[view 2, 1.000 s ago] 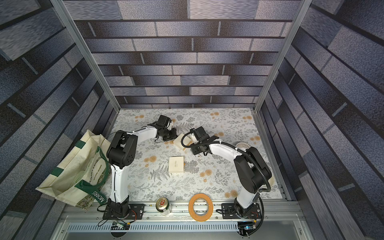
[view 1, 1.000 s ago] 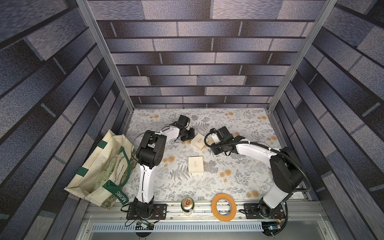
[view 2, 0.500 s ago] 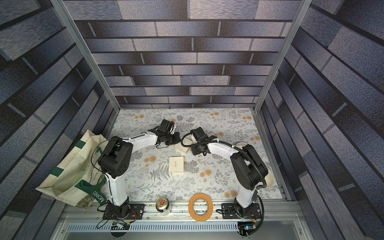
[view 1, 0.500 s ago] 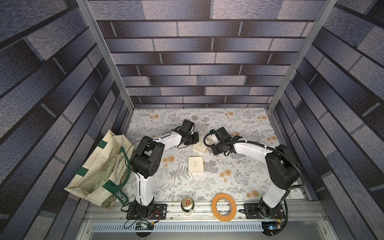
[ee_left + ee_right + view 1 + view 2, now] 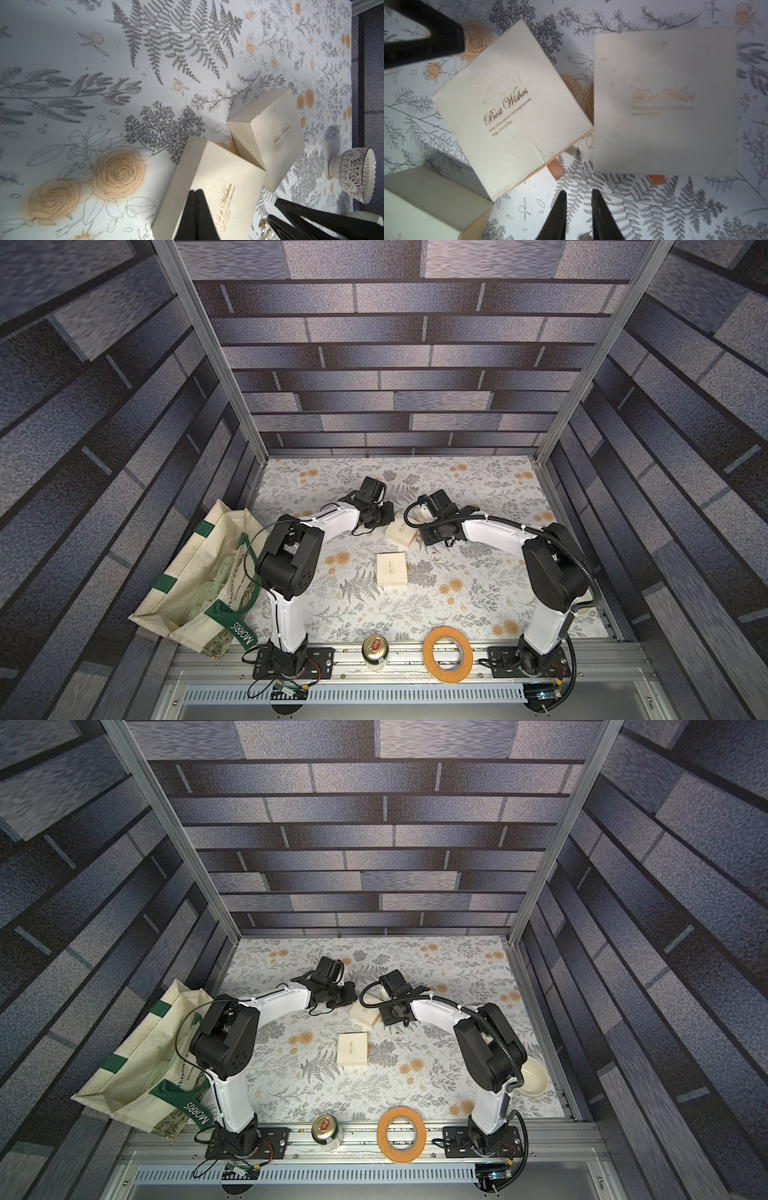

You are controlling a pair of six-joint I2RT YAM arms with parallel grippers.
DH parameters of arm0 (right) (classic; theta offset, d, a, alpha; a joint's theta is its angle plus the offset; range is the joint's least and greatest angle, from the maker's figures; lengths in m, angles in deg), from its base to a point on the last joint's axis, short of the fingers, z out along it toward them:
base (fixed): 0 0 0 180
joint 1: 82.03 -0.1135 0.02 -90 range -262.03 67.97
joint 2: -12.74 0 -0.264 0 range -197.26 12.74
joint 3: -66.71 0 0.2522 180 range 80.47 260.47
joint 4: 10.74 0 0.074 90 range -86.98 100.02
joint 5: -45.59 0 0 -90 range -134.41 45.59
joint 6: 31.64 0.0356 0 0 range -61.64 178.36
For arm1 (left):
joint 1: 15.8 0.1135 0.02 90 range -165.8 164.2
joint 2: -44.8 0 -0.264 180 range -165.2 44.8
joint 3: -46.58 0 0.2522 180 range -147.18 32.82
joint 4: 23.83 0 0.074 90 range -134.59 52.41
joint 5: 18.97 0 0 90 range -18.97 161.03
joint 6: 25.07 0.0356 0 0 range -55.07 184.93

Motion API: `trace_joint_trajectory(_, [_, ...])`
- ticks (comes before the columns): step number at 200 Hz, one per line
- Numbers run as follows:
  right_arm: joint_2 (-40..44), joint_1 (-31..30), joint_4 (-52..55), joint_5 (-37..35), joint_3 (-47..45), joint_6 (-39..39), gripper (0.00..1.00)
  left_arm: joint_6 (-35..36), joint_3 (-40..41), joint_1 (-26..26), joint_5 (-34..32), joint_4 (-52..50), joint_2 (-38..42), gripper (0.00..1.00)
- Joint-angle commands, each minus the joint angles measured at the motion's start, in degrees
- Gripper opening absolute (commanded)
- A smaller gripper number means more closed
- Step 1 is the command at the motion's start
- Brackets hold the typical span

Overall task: Take out the earrings from the drawer-style jewelry box
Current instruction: Move the jewelry box to the center of the board, then adjust the jewelry box at the center of the board.

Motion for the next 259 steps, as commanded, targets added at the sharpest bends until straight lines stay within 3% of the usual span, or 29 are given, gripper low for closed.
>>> trace_joint_trajectory(1, [-1.89, 0.24, 2.14, 0.74, 2.18, 1.01, 0.24, 1.32, -1.58, 1.47, 0.11, -1.35, -0.71, 0.0])
trace_joint_trajectory(91, [-5.34, 0.33, 4.23, -1.0, 5.81, 1.45, 0.24, 0.63, -2.19, 0.32, 2.53, 0.04, -4.5, 0.0])
trace_joint_trajectory(192, [-8.06, 0.46, 5.02, -1.35, 9.35, 0.69, 0.24, -0.56, 2.62, -1.9, 1.37, 0.95, -0.16, 0.0])
trace_joint_trajectory(259, [-9.08, 0.51, 5.59, 1.99, 12.13, -0.75, 0.24, -0.87, 4.88, -2.22, -0.81, 0.84, 2.61, 0.0])
